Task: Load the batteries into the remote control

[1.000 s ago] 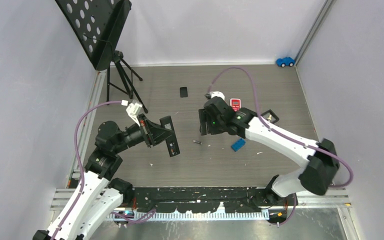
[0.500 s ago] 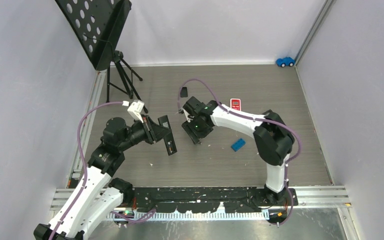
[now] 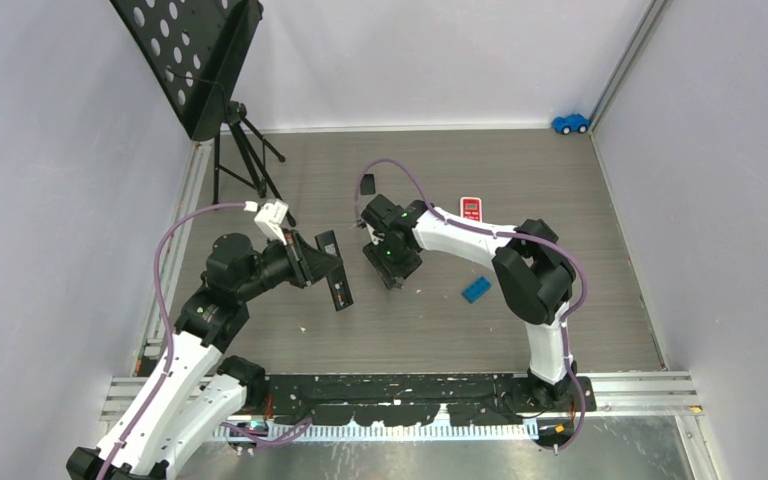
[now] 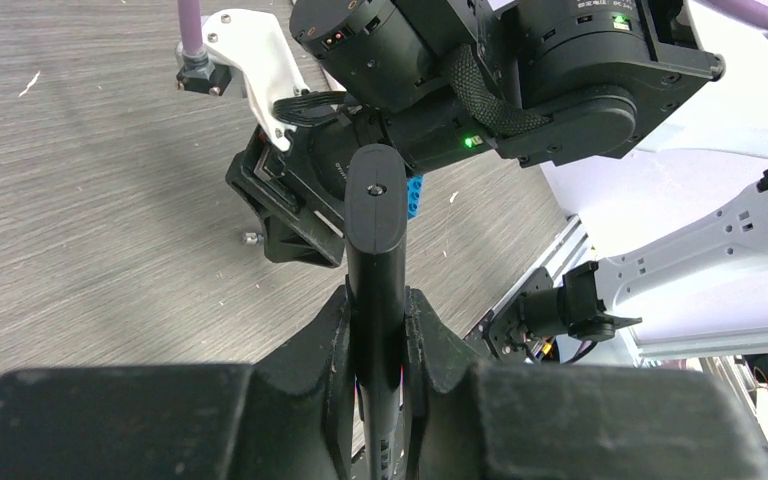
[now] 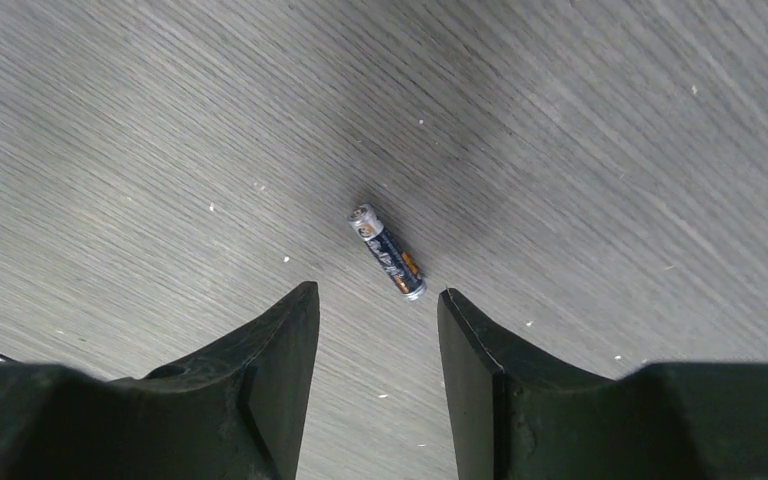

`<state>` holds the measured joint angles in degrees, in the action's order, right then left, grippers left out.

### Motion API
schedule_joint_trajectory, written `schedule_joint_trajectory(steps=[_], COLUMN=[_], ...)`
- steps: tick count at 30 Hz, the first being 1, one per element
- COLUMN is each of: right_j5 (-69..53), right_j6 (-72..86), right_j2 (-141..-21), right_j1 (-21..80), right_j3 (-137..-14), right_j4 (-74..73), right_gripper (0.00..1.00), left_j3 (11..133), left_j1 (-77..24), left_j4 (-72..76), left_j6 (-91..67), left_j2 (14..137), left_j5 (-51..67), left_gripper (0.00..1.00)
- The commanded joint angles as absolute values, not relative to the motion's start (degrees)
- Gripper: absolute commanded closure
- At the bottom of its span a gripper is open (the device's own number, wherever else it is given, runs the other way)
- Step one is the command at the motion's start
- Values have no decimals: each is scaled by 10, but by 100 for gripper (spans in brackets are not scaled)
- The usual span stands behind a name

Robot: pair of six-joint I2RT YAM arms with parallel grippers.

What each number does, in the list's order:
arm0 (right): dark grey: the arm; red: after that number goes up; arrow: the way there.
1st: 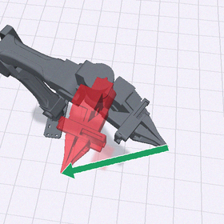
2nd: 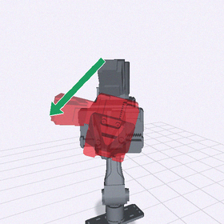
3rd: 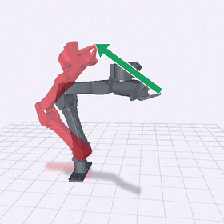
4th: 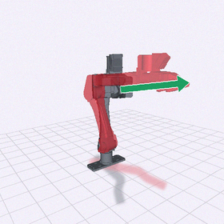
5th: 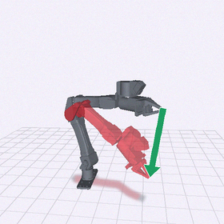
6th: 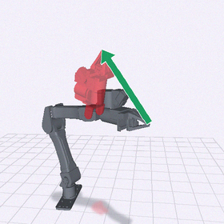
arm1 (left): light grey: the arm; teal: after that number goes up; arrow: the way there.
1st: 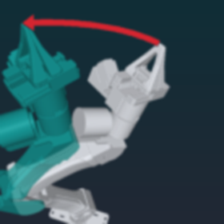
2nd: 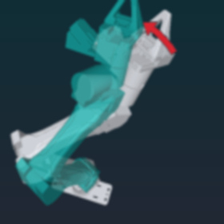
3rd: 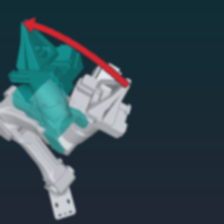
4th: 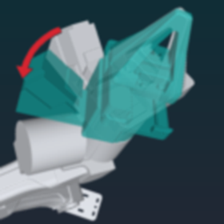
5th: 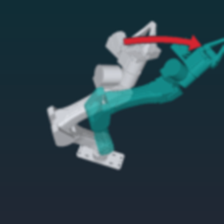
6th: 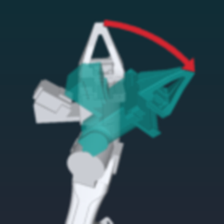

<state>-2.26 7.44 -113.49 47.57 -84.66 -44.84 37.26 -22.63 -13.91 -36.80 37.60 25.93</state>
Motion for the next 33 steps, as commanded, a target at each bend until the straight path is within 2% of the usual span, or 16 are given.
schedule_joint_trajectory(steps=[1, 7, 12, 14, 23, 33], right_j5=[-11, 69, 126, 146, 157, 142], right_j6=[203, 546, 797, 857, 960, 984], right_j2=[-1094, -1083, -1032, -1022, -1038, -1053], right_j1=[479, 475, 486, 492, 494, 492], right_j3=[-856, -838, -711, -695, -700, -697], right_j4=[-413, -401, -291, -286, -311, -318], right_gripper=[48, 49, 49, 49, 48, 50], left_j3=[405, 398, 398, 400, 396, 391], left_j1=[-227, -227, -227, -227, -227, -227], left_j4=[-144, -145, -141, -141, -122, -119], left_j6=[-357, -361, -361, -362, -371, -373], left_j2=[364, 349, 353, 356, 363, 366], left_j5=[249, 236, 238, 239, 249, 255], left_gripper=[100, 100, 100, 100, 100, 100])
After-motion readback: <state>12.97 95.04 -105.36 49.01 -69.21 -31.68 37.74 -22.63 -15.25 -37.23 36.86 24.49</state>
